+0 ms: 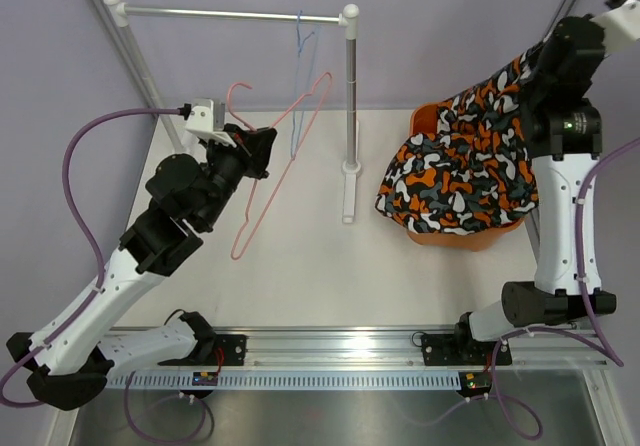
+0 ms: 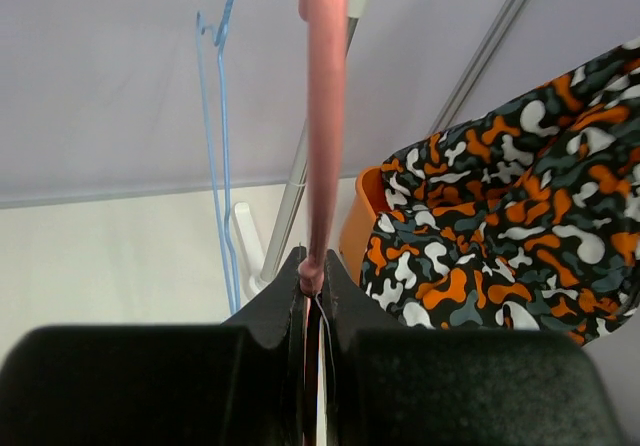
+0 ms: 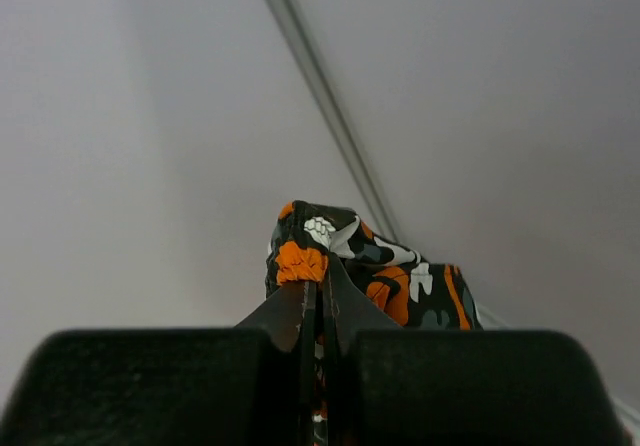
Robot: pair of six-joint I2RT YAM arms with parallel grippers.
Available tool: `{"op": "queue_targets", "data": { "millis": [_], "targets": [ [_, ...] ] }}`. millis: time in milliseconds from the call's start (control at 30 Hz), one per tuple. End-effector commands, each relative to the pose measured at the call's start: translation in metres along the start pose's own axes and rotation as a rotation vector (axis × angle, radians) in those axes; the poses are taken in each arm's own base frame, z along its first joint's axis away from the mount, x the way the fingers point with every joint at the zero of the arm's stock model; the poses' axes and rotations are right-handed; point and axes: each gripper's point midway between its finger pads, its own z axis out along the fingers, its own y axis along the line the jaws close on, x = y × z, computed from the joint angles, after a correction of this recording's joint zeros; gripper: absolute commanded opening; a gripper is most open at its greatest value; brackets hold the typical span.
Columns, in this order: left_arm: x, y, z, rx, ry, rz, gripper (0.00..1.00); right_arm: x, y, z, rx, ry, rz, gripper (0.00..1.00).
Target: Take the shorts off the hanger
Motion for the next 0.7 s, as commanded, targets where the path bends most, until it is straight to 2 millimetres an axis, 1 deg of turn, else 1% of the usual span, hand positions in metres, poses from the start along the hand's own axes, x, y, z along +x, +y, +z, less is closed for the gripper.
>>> {"op": "queue_targets", "data": {
  "millis": [0,33,67,100,133,200,233,267,300,333,367,400,433,467,500,533,567,600,633,667],
  "targets": [
    [-0.015,-0.01,0.003,0.039,-0.064,-0.045,0.0,0.08,0.012,0.003,-0.067,0.204,0.021,0.0],
    [-0.014,-0.01,0.004,0.041,-0.062,-0.049,0.0,0.11,0.008,0.006,-0.047,0.267,0.007,0.0],
    [-0.013,-0.012,0.004,0.047,-0.058,-0.052,0.0,0.129,0.013,0.003,-0.083,0.327,0.004,0.0],
    [-0.012,-0.013,0.005,0.051,-0.056,-0.053,0.0,0.146,0.012,0.002,-0.091,0.368,0.004,0.0],
    [-0.013,-0.014,0.005,0.054,-0.056,-0.058,0.0,0.177,0.007,-0.001,-0.083,0.437,0.0,0.0],
    [-0.012,-0.014,0.004,0.06,-0.057,-0.065,0.0,0.217,0.008,-0.01,-0.105,0.547,0.008,0.0],
    [-0.011,-0.015,0.004,0.062,-0.058,-0.07,0.0,0.25,0.001,-0.018,-0.106,0.618,-0.024,0.0],
    [-0.011,-0.015,0.004,0.064,-0.059,-0.072,0.0,0.264,0.005,-0.022,-0.125,0.646,-0.031,0.0],
    [-0.01,-0.015,0.004,0.067,-0.055,-0.072,0.0,0.288,0.005,-0.028,-0.129,0.687,-0.07,0.0],
    [-0.009,-0.016,0.004,0.068,-0.056,-0.076,0.0,0.313,0.012,-0.045,-0.155,0.735,-0.119,0.0],
    [-0.009,-0.016,0.004,0.068,-0.057,-0.078,0.0,0.329,0.011,-0.053,-0.146,0.767,-0.157,0.0],
    [-0.008,-0.016,0.004,0.069,-0.055,-0.077,0.0,0.355,0.01,-0.059,-0.135,0.815,-0.196,0.0],
    [-0.009,-0.016,0.004,0.072,-0.058,-0.081,0.0,0.374,0.01,-0.071,-0.137,0.857,-0.228,0.0],
    [-0.009,-0.016,0.003,0.073,-0.057,-0.083,0.0,0.391,0.007,-0.078,-0.127,0.895,-0.247,0.0],
    [-0.011,-0.016,0.001,0.078,-0.062,-0.085,0.0,0.419,-0.004,-0.086,-0.1,0.949,-0.272,0.0],
    [-0.012,-0.017,-0.001,0.08,-0.064,-0.084,0.0,0.432,-0.01,-0.092,-0.083,0.976,-0.276,0.0],
    [-0.013,-0.016,-0.002,0.079,-0.066,-0.083,0.0,0.445,-0.008,-0.096,-0.099,1.005,-0.246,0.0],
    [-0.015,-0.015,-0.003,0.078,-0.071,-0.08,0.0,0.469,-0.022,-0.108,-0.062,1.057,-0.238,0.0],
    [-0.016,-0.015,-0.005,0.08,-0.074,-0.081,0.0,0.481,-0.02,-0.113,-0.074,1.086,-0.2,0.0],
    [-0.018,-0.015,-0.006,0.077,-0.076,-0.078,0.0,0.498,-0.028,-0.119,-0.033,1.119,-0.179,0.0]
  ]
}}
